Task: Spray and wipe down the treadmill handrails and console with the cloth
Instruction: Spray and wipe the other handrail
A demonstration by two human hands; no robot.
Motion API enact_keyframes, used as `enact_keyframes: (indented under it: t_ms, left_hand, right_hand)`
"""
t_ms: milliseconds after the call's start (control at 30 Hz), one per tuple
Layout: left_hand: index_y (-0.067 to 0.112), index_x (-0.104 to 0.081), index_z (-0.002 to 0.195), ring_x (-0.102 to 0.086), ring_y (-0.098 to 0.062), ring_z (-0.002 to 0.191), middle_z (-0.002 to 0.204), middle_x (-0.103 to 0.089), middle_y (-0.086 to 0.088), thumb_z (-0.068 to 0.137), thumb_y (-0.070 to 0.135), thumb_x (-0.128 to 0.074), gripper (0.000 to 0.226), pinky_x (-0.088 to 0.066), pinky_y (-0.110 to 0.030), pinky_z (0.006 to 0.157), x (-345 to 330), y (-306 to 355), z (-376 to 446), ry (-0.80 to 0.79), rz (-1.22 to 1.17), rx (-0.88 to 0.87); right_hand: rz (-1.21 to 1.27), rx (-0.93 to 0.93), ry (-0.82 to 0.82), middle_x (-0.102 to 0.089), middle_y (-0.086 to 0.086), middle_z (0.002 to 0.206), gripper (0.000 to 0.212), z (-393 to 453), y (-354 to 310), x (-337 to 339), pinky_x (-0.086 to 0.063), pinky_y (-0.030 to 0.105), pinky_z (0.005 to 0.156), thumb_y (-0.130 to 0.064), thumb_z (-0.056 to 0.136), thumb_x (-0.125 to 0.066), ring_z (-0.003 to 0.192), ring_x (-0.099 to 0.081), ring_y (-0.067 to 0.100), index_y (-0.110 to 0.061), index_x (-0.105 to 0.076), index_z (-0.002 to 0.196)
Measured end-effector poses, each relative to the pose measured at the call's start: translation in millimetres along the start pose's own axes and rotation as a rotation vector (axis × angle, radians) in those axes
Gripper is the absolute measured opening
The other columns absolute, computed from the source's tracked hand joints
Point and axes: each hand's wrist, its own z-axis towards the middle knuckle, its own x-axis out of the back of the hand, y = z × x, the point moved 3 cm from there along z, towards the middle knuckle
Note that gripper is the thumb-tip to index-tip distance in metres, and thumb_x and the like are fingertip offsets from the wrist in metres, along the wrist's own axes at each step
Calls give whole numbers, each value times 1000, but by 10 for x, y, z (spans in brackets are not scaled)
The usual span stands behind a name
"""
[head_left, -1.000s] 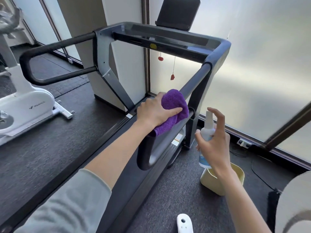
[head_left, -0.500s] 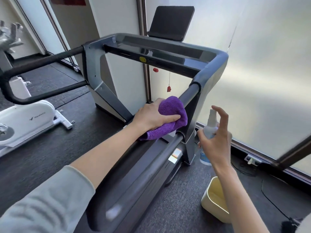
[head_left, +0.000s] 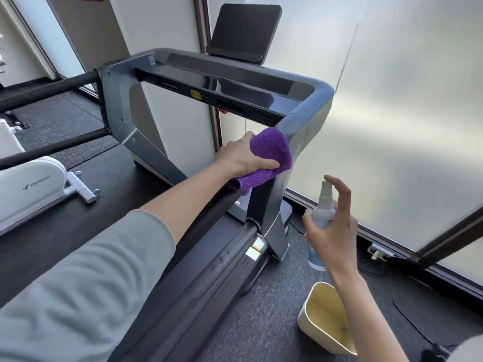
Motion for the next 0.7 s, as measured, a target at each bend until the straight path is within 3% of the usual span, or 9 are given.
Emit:
enact_keyframes:
  t_ms: [167,433,600,700]
  left_hand:
    - [32,-47,115,-60,-25,95,102,-66,3,62,68,-71,69,-44,-30,80,64,-62,-262,25,81,-39]
    - [31,-52,120,-63,-12,96,105,-65,11,66,57,-79,65,-51,-35,90,311,-611,-1181,-121,-252,-11]
    - [45,-53,106,-64,-1,89,96,-67,20,59,58,-79,56,-50,-23,80,457,-989,-1851,-115,-328,-14]
    - [38,-56,112,-67,-12,98,105,-70,10,50,58,-79,69,-51,-40,95,521,-1226,-2230,-163,-448,10]
  right_hand:
    - [10,15,3,-55,27,61,73,-126,-177,-12,-53,56,54,4,85,-65,50,-57,43,-46,-37,129]
    - [8,31,-4,-54,28,62,71,-636,-562,-133,-52,57,51,6,84,-65,49,-56,43,-39,-38,132]
    - [25,49,-36,-55,27,63,71,-1120,-858,-247,-52,55,49,6,86,-66,48,-56,42,-38,-37,133]
    - [39,43,-39,-55,24,66,72,-1431,-992,-309,-51,53,47,7,84,-65,48,-55,41,-40,-38,132]
